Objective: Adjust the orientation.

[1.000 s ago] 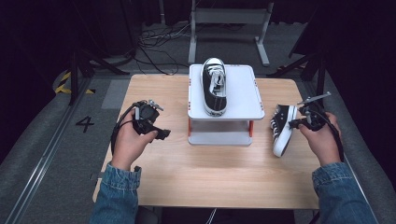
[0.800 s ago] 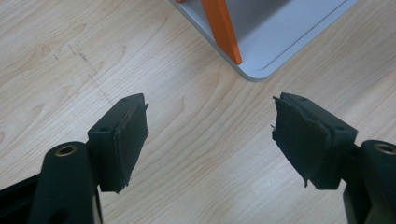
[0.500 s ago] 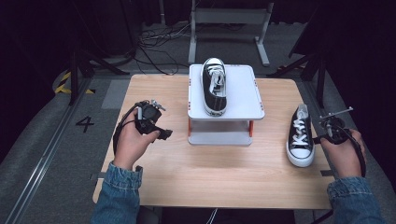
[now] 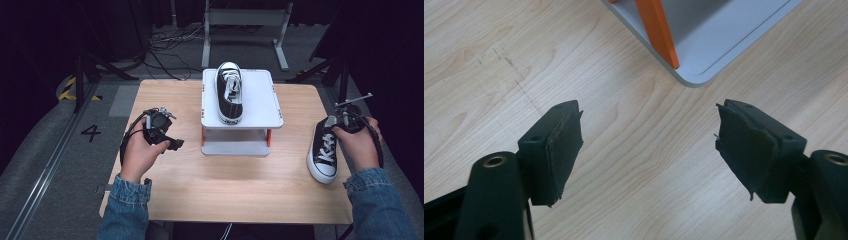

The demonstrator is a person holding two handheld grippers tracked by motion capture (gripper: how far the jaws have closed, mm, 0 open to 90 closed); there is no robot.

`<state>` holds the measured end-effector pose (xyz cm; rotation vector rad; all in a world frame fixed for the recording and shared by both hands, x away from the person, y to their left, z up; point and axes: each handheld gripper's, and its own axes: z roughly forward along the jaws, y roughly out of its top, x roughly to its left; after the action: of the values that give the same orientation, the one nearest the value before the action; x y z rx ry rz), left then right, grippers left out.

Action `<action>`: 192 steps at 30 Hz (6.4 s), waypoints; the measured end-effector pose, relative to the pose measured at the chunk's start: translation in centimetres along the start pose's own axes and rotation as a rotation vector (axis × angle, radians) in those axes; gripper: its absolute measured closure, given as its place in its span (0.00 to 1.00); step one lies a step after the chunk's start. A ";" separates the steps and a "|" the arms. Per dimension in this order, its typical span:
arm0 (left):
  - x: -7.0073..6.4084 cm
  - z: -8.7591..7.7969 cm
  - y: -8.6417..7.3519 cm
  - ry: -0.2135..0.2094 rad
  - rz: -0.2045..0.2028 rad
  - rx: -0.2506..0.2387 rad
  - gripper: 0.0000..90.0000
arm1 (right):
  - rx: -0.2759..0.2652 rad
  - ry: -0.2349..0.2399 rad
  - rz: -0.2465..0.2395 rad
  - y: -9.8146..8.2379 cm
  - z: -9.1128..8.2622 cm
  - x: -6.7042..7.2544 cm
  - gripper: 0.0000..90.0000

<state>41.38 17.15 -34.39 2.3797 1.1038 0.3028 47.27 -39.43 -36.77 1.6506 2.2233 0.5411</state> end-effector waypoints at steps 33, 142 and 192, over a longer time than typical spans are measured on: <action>0.3 -0.1 -0.8 -0.001 -0.018 0.008 0.29 | -0.002 0.230 -0.301 -2.3 -3.2 8.6 0.99; 0.0 1.4 -0.1 -0.037 -0.014 0.043 0.29 | 0.119 0.466 -0.532 -8.0 -3.7 16.6 0.69; 0.8 0.4 -1.9 -0.017 -0.054 0.040 0.29 | 0.100 0.013 -0.434 -2.0 -7.9 10.5 0.86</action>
<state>40.82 18.63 -35.75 2.3782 1.1750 0.2429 38.96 -30.78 -31.05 1.1484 2.5492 0.3289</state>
